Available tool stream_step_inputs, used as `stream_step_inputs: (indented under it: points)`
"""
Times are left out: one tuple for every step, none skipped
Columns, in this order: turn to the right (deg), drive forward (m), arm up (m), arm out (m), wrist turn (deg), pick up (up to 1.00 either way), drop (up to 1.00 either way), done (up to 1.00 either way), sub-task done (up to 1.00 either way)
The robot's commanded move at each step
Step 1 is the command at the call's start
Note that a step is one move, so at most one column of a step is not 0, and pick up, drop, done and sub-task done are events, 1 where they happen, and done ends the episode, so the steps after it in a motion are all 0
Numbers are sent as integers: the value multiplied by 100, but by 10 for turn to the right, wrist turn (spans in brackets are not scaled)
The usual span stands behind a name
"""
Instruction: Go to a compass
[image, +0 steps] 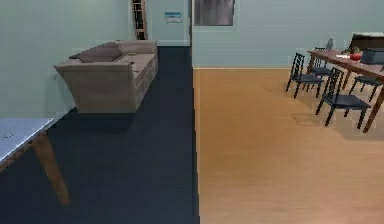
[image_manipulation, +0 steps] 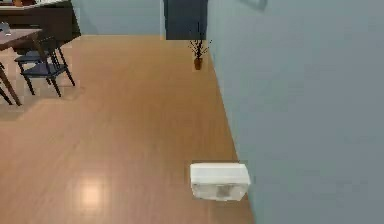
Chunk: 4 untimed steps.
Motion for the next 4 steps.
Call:
stream_step_inputs:
  points:
    - [450, 0, 0, 0, 0, 0, 0, 0, 0]
    - [0, 100, 0, 0, 0, 0, 0, 0, 0]
    - [30, 0, 0, 0, 0, 0, 0, 0, 0]
    - [0, 100, 0, 0, 0, 0, 0, 0, 0]
